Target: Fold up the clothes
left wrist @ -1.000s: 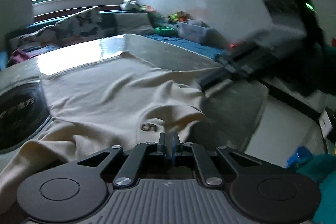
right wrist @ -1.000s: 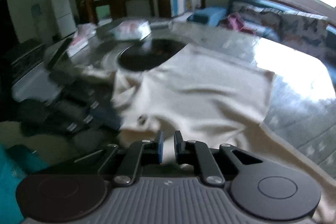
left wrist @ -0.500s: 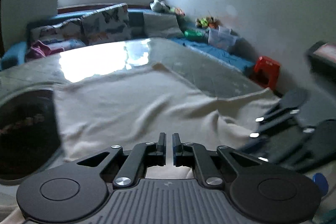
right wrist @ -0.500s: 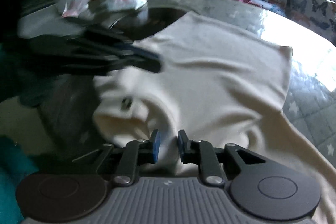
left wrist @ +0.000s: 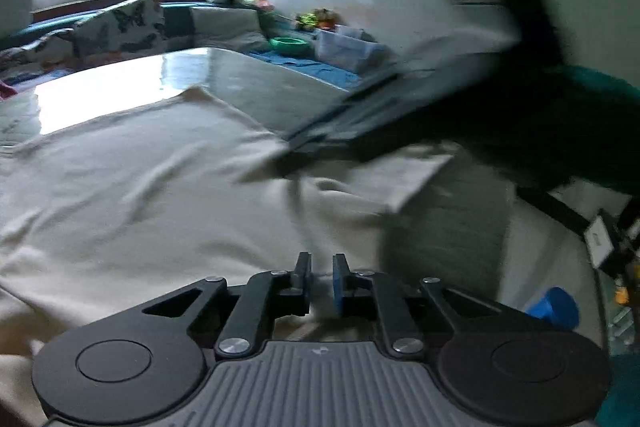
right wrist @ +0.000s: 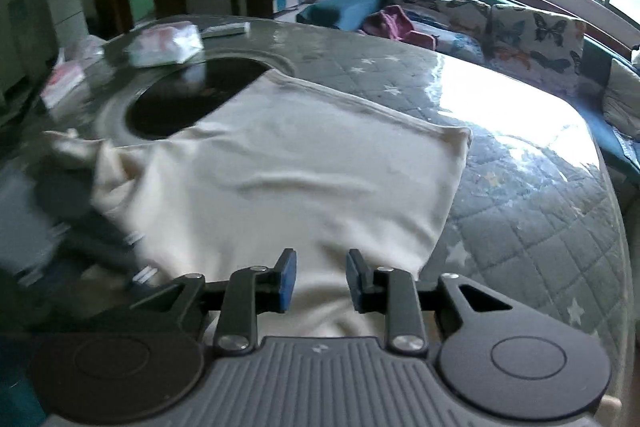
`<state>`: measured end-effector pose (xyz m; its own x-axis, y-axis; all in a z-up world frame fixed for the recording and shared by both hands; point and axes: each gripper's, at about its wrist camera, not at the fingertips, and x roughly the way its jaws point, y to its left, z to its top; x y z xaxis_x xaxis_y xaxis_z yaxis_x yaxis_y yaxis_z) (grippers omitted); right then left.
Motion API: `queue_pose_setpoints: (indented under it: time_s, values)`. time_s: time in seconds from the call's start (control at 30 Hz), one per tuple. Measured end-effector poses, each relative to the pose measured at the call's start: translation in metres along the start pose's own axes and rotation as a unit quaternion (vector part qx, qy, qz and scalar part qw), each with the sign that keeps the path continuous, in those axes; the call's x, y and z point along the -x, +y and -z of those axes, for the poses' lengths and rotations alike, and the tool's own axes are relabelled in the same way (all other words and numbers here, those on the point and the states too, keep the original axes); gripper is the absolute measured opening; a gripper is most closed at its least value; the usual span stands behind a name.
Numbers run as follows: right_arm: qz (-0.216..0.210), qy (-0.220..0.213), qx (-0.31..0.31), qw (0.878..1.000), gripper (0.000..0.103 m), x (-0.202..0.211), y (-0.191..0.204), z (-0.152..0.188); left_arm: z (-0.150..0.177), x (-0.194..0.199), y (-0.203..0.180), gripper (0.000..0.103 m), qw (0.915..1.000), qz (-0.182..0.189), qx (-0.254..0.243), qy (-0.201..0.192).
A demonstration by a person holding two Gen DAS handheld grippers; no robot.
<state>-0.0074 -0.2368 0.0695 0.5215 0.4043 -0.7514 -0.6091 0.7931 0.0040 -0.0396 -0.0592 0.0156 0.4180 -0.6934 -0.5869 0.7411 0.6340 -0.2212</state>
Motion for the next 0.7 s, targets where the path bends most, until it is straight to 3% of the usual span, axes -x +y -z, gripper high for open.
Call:
queue_pose_setpoints:
  time_s: [0.03, 0.13, 0.4, 0.57, 0.7]
  values:
    - [0.001, 0.004, -0.003, 1.000, 0.029, -0.009, -0.003, 0.000, 0.000, 0.001, -0.001, 0.012, 1.0000, 0.006, -0.001, 0.004]
    - [0.003, 0.015, -0.006, 1.000, 0.029, -0.023, -0.008, 0.006, -0.015, -0.003, 0.020, 0.012, 0.9993, -0.033, 0.015, -0.002]
    - [0.023, 0.039, 0.028, 0.999, 0.036, 0.011, 0.001, 0.036, -0.055, -0.013, 0.075, 0.012, 0.9888, -0.136, 0.060, -0.015]
    - [0.021, -0.004, 0.038, 0.999, 0.036, 0.014, 0.011, 0.020, -0.077, -0.023, 0.112, 0.012, 0.9765, -0.194, 0.091, -0.019]
    - [-0.003, -0.031, 0.032, 0.999, 0.036, -0.011, 0.015, -0.001, -0.082, -0.033, 0.133, 0.012, 0.9711, -0.213, 0.107, -0.010]
